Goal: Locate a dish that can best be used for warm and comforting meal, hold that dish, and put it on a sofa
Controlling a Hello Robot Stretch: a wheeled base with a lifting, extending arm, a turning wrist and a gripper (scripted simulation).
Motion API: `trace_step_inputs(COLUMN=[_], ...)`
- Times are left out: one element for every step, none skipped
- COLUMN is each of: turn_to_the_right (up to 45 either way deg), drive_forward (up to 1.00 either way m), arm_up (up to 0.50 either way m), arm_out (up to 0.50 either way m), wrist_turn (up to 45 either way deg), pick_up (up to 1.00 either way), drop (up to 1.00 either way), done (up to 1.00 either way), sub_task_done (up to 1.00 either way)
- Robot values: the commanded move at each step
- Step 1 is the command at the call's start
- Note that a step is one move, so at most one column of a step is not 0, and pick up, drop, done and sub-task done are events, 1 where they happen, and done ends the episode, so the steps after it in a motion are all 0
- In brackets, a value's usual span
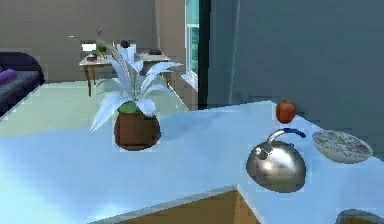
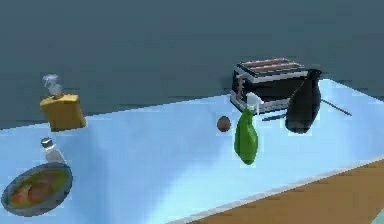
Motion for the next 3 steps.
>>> trace_step_inputs(turn_to_the_right=[-45.0, 0.0, 0.0], drive_forward=[0.0, 0.0, 0.0], arm_up=[0.0, 0.5, 0.38], arm_out=[0.0, 0.0, 0.0], wrist_turn=[0.0, 0.0, 0.0], pick_up=[0.0, 0.0, 0.0], drop=[0.0, 0.0, 0.0], done=[0.0, 0.0, 0.0], sub_task_done=[0.0, 0.0, 0.0])
